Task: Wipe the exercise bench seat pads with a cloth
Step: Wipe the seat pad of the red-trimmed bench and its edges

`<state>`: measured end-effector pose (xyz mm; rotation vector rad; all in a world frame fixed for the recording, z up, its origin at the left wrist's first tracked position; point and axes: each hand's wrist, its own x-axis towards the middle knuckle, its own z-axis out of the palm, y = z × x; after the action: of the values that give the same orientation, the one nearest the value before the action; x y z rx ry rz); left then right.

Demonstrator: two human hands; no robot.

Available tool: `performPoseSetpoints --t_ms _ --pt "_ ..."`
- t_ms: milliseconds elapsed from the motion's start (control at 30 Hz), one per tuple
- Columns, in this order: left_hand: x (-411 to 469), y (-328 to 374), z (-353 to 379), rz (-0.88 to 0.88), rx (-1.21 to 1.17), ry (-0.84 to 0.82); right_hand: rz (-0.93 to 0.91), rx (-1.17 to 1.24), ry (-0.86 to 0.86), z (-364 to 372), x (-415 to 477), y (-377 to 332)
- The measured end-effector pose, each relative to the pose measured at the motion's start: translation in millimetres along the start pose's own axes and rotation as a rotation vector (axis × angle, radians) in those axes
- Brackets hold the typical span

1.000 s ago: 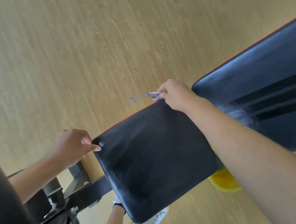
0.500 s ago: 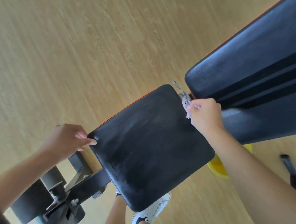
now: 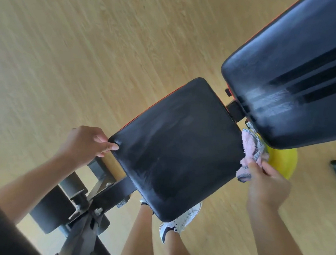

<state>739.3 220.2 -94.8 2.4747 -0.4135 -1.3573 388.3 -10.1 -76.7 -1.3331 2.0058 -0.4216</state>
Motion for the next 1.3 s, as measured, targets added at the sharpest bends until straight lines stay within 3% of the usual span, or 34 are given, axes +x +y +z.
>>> performPoseSetpoints --t_ms 167,267,333,400,433,567,600,700,767,800,867,933,1000,1167,1233,1300 --pt "3.3 -0.6 2.1 0.026 0.021 -0.011 0.190 0.056 -0.117 -10.2 -1.1 4.4" --pt "4.0 -4.0 2.9 0.022 -0.002 -0.018 0.396 0.036 -0.268 6.1 -85.2 38.9" --pt "5.3 -8.3 2.5 0.011 -0.023 -0.025 0.495 -0.002 -0.460 18.8 -142.5 64.6" --pt "8.0 -10.7 2.1 0.007 -0.034 -0.054 0.436 -0.115 -0.694 18.4 -167.5 67.8" --pt "9.8 -11.5 1.8 0.008 -0.037 -0.063 0.408 -0.174 -0.672 17.6 -157.9 63.2" --pt "12.9 -17.5 -3.0 0.018 -0.044 -0.072 0.354 0.162 -0.096 10.4 -72.2 25.0" --pt "13.4 -18.1 -3.1 0.016 -0.043 -0.066 0.331 0.213 -0.049 11.0 -67.8 24.2" --pt "14.2 -19.4 -2.2 0.019 -0.084 -0.042 0.365 0.157 -0.173 26.9 -125.5 44.0" --pt "14.9 -19.5 -0.8 0.033 -0.087 -0.047 0.233 -0.071 -0.417 39.6 -179.0 68.7" --pt "16.1 -20.1 0.1 0.038 -0.076 -0.060 0.276 -0.131 -0.579 45.0 -197.4 77.4" --pt "18.8 -21.1 -0.3 0.036 -0.060 -0.073 0.099 -0.299 -0.689 61.9 -222.4 88.5" --pt "20.7 -21.8 -1.3 0.026 -0.064 -0.075 -0.064 -0.393 -0.745 76.0 -245.6 80.9" --pt "19.7 -19.5 -0.4 0.025 -0.058 -0.072 -0.087 -0.404 -0.704 93.6 -255.4 68.4" --pt "14.0 -10.9 0.0 0.043 -0.001 -0.040 -0.030 -0.315 -0.802 119.0 -243.4 -8.1" --pt "12.9 -10.0 -1.1 0.043 0.006 -0.031 -0.082 -0.359 -0.881 95.8 -235.9 -11.9" --pt "13.9 -11.9 -2.9 0.030 0.000 -0.032 0.034 -0.274 -0.855 68.5 -231.8 -2.3"
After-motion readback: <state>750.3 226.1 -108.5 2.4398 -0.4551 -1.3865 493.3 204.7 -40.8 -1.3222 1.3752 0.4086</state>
